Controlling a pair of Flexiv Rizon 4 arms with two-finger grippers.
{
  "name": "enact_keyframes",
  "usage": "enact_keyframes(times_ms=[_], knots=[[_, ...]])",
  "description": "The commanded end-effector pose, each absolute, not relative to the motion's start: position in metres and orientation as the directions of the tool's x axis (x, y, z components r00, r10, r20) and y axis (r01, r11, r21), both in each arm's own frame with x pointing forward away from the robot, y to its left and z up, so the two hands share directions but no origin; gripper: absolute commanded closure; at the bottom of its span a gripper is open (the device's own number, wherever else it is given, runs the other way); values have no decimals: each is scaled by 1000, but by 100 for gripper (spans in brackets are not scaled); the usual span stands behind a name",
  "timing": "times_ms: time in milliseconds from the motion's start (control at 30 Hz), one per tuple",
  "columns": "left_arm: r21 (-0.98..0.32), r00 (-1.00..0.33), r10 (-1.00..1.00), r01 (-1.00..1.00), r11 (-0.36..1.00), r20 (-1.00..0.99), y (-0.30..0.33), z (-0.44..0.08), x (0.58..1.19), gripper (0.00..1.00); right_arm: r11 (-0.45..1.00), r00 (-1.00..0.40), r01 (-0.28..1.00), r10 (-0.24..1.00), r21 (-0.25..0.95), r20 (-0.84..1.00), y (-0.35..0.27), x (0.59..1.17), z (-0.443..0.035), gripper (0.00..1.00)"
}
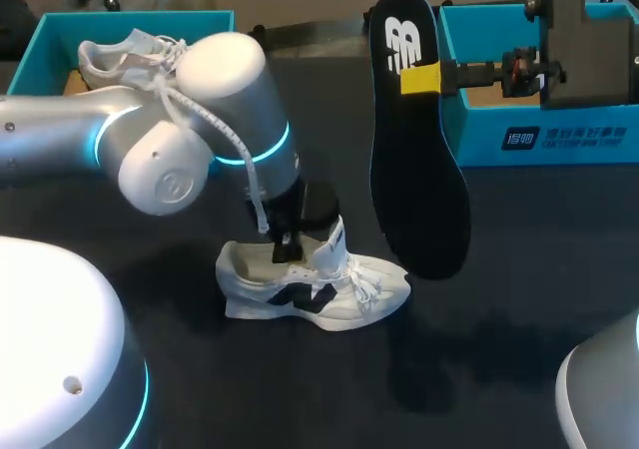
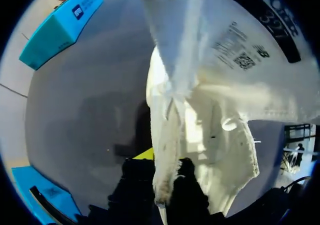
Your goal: Take the shoe out of the shoebox, open the shoe tongue, remove and reinsert the insole, then place the shoe into the shoebox
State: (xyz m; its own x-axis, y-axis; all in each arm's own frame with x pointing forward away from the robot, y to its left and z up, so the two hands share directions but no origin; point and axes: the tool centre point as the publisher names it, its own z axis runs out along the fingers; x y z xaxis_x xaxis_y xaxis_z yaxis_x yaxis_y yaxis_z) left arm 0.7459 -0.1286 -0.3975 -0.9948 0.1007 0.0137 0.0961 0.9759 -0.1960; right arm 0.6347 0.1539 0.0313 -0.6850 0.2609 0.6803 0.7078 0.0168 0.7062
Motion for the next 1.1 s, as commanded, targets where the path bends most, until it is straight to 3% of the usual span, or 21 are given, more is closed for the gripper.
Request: enact_keyframes(times_ms=[33, 467, 800, 1100], knots=[[-191, -984, 160, 143, 971, 75, -129, -385, 756, 100, 16, -684, 709, 262, 705, 681, 157, 636, 30, 100], [-108, -744, 609, 605, 789, 276, -141, -347, 756, 100, 16, -684, 709, 262, 705, 681, 157, 636, 30, 100], [-257, -413, 879, 846, 467, 239, -145, -332, 758, 100, 16, -684, 709, 262, 705, 681, 157, 636, 30, 100], [-257, -413, 879, 846, 467, 239, -145, -332, 758, 100, 16, -684, 709, 262, 705, 681, 157, 636, 30, 100]])
